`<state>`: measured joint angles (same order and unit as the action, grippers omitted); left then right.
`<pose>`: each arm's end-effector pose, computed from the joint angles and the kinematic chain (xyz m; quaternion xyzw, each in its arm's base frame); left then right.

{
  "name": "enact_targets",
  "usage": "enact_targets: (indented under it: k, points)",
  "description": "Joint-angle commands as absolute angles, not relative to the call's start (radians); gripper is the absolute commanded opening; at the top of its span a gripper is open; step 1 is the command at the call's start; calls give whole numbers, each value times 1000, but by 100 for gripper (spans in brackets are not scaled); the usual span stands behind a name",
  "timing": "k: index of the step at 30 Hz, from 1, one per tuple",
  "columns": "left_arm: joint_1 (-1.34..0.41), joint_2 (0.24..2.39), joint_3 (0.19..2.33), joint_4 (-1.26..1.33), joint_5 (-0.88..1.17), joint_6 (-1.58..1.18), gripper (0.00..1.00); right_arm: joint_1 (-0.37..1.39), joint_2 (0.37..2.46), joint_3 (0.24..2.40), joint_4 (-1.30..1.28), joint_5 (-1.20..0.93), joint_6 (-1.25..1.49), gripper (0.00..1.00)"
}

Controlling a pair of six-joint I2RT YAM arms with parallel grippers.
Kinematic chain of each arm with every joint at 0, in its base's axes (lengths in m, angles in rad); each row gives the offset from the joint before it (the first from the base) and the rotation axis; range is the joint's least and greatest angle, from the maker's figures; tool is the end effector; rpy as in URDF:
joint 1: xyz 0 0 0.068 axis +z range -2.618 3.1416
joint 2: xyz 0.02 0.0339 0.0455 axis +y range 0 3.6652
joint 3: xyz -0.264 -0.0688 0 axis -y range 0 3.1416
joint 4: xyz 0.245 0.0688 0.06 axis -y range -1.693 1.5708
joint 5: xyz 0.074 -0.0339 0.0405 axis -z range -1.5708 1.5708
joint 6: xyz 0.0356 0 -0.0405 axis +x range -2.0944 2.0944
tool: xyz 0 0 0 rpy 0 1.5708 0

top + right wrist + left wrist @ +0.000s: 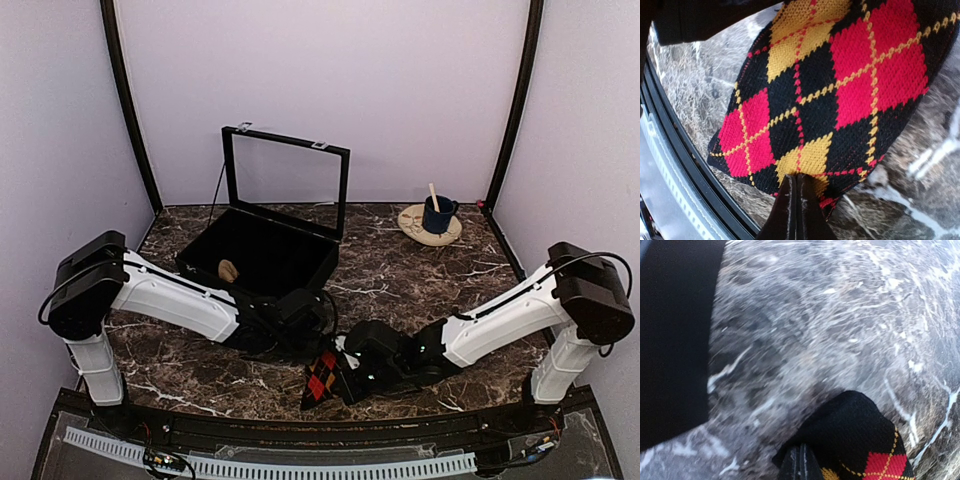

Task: Roll the socks
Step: Rotate the sock at the center of the board.

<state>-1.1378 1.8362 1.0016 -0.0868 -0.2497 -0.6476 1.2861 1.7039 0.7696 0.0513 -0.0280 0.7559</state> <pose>0.1606 -0.3266 0.1406 0.1896 0.9219 -0.1725 0.2905 0.0885 0.3059 0.1291 -0.2512 0.9072 0.2943 0.1649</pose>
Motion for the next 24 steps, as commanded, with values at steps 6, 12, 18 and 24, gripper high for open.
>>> enact_targets:
  k: [6, 12, 18, 24]
  points:
    - [-1129, 1940, 1092, -127, -117, -546, 0, 1296, 1686, 711, -68, 107, 877, 0]
    - [-1091, 1948, 1099, -129, -103, -537, 0, 1283, 1651, 698, -98, 171, 913, 0]
    - [-1053, 1962, 1148, -134, -86, -476, 0, 1265, 1630, 677, -81, 167, 914, 2]
    - [-1023, 1956, 1210, -159, -77, -424, 15, 1264, 1612, 694, -61, 147, 868, 7]
